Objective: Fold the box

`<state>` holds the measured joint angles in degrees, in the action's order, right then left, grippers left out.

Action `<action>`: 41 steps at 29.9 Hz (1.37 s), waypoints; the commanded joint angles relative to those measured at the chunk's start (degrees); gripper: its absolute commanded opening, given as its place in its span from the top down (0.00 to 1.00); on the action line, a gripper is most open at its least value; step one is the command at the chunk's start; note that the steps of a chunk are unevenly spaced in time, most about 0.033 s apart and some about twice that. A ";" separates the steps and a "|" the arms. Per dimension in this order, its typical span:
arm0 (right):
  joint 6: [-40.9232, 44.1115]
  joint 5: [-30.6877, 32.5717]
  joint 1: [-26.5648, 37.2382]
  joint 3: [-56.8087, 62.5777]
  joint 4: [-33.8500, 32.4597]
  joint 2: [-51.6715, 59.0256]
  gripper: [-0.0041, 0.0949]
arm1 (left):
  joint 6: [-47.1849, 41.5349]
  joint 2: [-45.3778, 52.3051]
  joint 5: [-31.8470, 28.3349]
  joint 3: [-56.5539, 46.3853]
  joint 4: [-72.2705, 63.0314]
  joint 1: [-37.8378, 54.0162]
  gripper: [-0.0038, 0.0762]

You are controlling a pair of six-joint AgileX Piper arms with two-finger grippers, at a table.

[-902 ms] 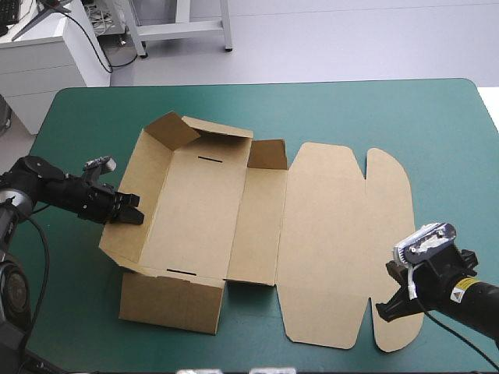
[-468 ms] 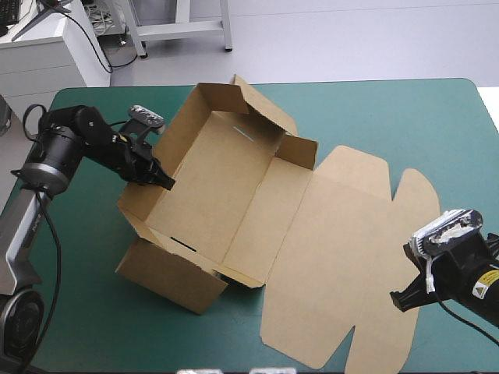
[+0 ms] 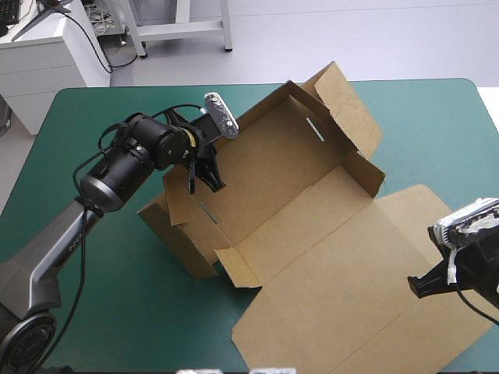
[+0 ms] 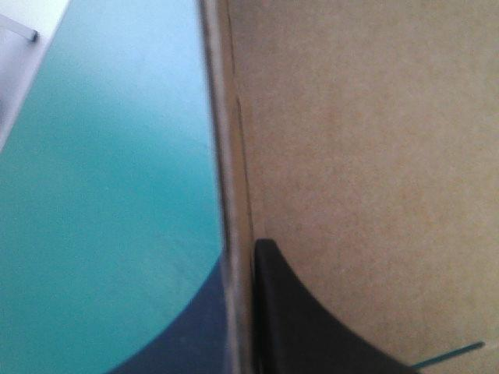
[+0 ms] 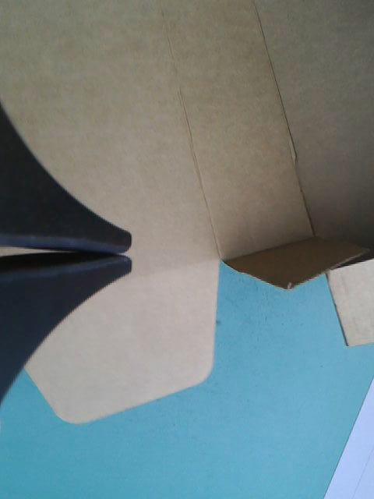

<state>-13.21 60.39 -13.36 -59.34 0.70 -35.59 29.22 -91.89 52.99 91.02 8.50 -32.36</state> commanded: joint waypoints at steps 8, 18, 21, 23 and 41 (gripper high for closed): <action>1.60 -3.30 0.49 -2.05 -0.70 -0.03 0.98 | -4.19 2.61 -5.93 2.03 21.00 -9.50 0.96; 3.31 -3.30 0.49 -2.05 -0.70 -0.03 0.98 | -6.13 2.73 -5.41 0.40 30.58 -15.31 0.96; 4.15 -2.93 0.49 -2.05 -0.70 -0.03 0.98 | -5.76 3.36 -7.34 -2.31 35.27 -16.10 0.96; 4.71 -2.66 0.49 -2.05 -0.70 -0.03 0.98 | -7.05 3.99 -8.04 -3.77 37.83 -16.41 0.96; 5.38 -2.90 0.49 -2.05 -0.70 -0.03 0.98 | -14.42 10.14 -20.35 -19.16 48.80 -16.52 0.96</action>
<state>-8.13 61.06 -13.36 -59.54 0.34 -35.34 15.42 -84.92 36.43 72.44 53.21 -48.45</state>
